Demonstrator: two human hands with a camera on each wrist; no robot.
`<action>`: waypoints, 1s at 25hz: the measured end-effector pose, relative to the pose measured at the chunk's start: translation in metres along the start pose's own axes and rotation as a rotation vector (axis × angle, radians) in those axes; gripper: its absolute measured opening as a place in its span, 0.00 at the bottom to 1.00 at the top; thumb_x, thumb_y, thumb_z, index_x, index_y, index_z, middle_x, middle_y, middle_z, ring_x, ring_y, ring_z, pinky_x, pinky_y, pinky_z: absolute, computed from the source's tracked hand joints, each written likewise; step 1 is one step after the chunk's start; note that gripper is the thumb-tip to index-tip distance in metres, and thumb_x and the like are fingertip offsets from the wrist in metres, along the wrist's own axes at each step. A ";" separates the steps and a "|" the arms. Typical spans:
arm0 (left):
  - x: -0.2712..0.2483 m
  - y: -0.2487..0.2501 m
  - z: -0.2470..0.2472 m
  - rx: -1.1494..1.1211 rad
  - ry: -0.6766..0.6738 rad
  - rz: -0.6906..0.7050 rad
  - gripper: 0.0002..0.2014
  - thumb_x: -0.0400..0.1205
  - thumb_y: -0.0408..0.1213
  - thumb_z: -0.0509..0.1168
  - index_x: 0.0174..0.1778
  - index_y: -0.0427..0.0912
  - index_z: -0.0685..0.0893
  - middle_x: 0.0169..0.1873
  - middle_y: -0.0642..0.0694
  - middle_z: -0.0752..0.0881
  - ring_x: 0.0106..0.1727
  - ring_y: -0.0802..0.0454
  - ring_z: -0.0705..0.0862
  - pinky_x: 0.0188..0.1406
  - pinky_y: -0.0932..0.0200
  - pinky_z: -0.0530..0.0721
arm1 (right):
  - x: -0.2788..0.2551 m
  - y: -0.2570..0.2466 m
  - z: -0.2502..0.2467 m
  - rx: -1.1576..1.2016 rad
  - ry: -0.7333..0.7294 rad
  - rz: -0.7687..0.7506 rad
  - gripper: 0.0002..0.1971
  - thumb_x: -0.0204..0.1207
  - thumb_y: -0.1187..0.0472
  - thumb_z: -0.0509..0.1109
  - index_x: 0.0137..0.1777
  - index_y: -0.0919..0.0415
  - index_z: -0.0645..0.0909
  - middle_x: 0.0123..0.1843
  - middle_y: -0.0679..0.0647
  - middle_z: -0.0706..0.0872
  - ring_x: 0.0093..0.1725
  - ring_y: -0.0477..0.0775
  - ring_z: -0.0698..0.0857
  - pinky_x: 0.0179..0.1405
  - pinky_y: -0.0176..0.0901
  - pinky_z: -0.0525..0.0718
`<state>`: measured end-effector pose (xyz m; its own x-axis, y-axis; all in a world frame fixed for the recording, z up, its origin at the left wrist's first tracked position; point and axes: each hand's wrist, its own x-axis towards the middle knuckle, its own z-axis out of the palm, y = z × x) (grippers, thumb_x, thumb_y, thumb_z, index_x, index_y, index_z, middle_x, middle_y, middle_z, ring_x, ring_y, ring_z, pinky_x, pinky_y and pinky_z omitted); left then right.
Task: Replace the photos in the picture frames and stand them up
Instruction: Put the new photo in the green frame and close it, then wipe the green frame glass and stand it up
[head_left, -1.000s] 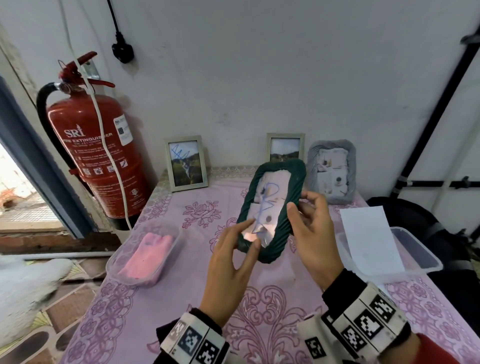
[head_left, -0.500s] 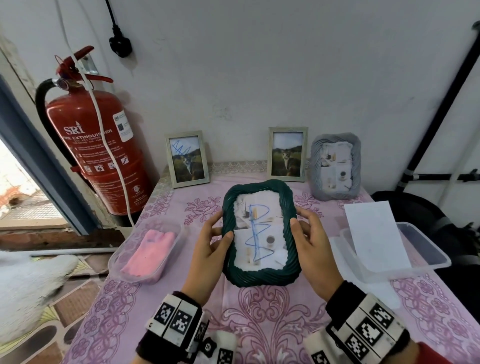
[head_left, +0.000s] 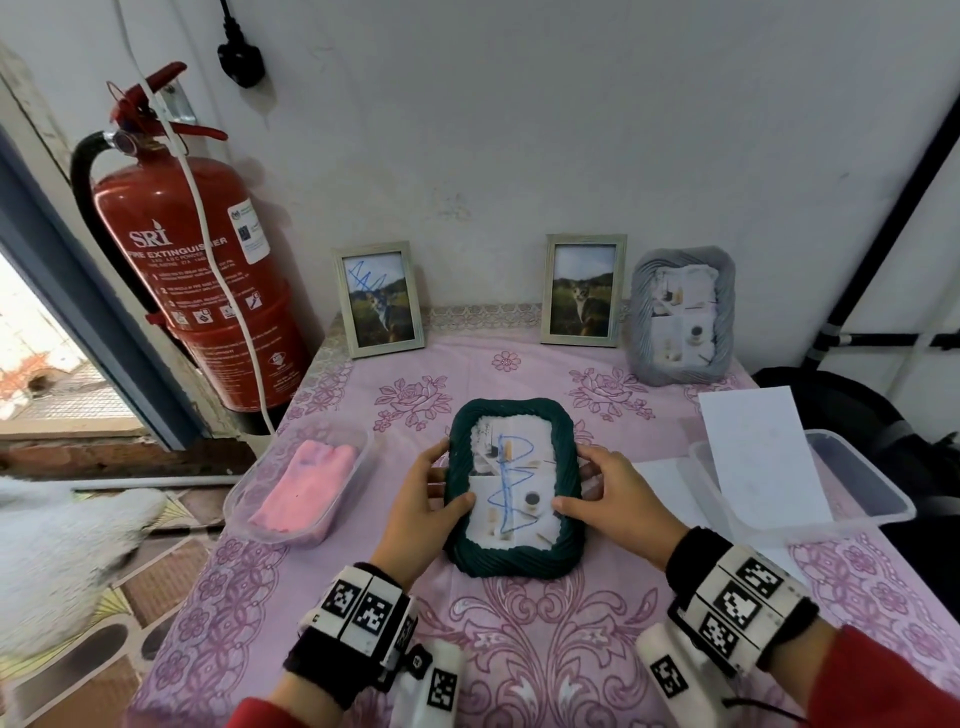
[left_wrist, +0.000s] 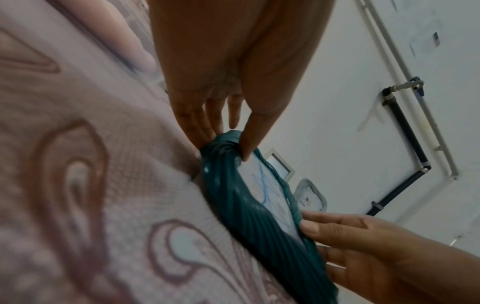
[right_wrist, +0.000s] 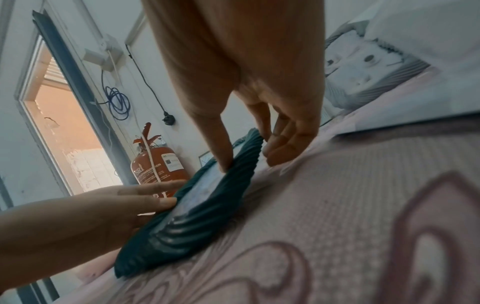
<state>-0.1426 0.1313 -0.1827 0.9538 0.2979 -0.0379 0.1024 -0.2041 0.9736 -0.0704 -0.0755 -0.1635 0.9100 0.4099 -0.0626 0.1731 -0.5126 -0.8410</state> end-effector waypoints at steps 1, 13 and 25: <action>0.002 -0.003 -0.001 0.036 0.002 0.003 0.29 0.78 0.27 0.68 0.74 0.48 0.69 0.51 0.48 0.79 0.46 0.58 0.79 0.39 0.74 0.81 | 0.002 0.001 -0.001 -0.025 -0.006 -0.009 0.31 0.68 0.64 0.78 0.72 0.60 0.73 0.58 0.62 0.79 0.44 0.48 0.76 0.48 0.34 0.77; 0.005 -0.004 -0.009 0.308 0.008 0.023 0.22 0.76 0.32 0.71 0.67 0.43 0.79 0.62 0.43 0.78 0.65 0.46 0.75 0.71 0.47 0.73 | 0.007 0.012 -0.002 -0.130 -0.069 0.035 0.37 0.65 0.59 0.81 0.74 0.58 0.71 0.51 0.55 0.76 0.45 0.48 0.75 0.49 0.34 0.74; 0.009 0.015 -0.118 0.515 0.365 0.094 0.12 0.78 0.37 0.69 0.58 0.42 0.85 0.51 0.47 0.87 0.53 0.51 0.83 0.55 0.58 0.78 | 0.008 0.024 -0.006 0.003 -0.119 0.036 0.35 0.64 0.59 0.81 0.71 0.54 0.74 0.44 0.50 0.75 0.40 0.45 0.76 0.41 0.28 0.78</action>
<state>-0.1659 0.2414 -0.1420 0.8169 0.5373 0.2098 0.2328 -0.6400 0.7323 -0.0561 -0.0893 -0.1811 0.8645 0.4778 -0.1559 0.1397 -0.5264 -0.8387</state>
